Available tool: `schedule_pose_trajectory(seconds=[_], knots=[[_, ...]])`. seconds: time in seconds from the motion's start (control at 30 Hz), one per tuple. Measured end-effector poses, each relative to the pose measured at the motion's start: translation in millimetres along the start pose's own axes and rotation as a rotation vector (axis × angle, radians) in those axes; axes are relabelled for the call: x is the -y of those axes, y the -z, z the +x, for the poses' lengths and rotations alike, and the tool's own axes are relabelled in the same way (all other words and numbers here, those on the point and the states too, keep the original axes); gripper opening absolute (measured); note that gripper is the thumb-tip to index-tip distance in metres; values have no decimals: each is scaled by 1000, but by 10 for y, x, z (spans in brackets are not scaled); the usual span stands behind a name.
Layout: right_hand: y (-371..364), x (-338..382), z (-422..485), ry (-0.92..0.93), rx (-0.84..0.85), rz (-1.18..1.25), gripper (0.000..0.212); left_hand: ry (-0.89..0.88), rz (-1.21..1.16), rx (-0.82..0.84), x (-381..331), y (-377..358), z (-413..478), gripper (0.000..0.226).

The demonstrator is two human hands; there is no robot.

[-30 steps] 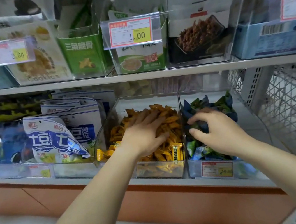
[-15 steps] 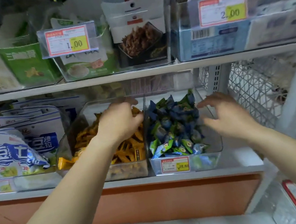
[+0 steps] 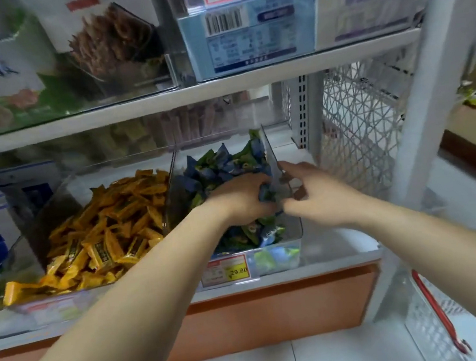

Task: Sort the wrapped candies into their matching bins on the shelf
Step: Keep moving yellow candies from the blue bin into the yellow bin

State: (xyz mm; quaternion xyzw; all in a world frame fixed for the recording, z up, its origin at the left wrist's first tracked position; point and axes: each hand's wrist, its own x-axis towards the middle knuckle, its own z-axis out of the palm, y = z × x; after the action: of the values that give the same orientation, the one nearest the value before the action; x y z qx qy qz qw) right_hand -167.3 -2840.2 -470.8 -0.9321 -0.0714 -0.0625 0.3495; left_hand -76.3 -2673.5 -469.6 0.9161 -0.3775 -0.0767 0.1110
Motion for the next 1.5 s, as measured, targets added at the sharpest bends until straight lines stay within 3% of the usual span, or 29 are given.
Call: schedule_pose_trajectory(seconds=[0.1,0.2,0.4,0.7,0.83,1.0,1.13,1.27,1.5], knots=[[-10,-19,5,23,-6,-21,48,12,137,102,-15,-120,71,66],[-8,-23,-13,7,-6,-1,52,3,213,217,38,-18,15,45],[-29,-35,-35,26,-3,18,47,-5,193,374,230,338,-354,42],[-60,-41,-25,22,-18,32,46,-30,246,232,268,327,-501,49],[-68,-47,-25,29,-13,43,41,56,218,212,231,264,-396,48],[-86,-69,-10,38,-26,46,40,158,299,112,220,211,-77,29],[-90,-95,-6,38,-26,24,45,181,297,-14,331,219,29,36],[-93,-99,2,53,-12,38,39,180,205,14,440,186,97,46],[-88,-94,-22,56,-13,44,41,170,169,14,541,196,180,39]])
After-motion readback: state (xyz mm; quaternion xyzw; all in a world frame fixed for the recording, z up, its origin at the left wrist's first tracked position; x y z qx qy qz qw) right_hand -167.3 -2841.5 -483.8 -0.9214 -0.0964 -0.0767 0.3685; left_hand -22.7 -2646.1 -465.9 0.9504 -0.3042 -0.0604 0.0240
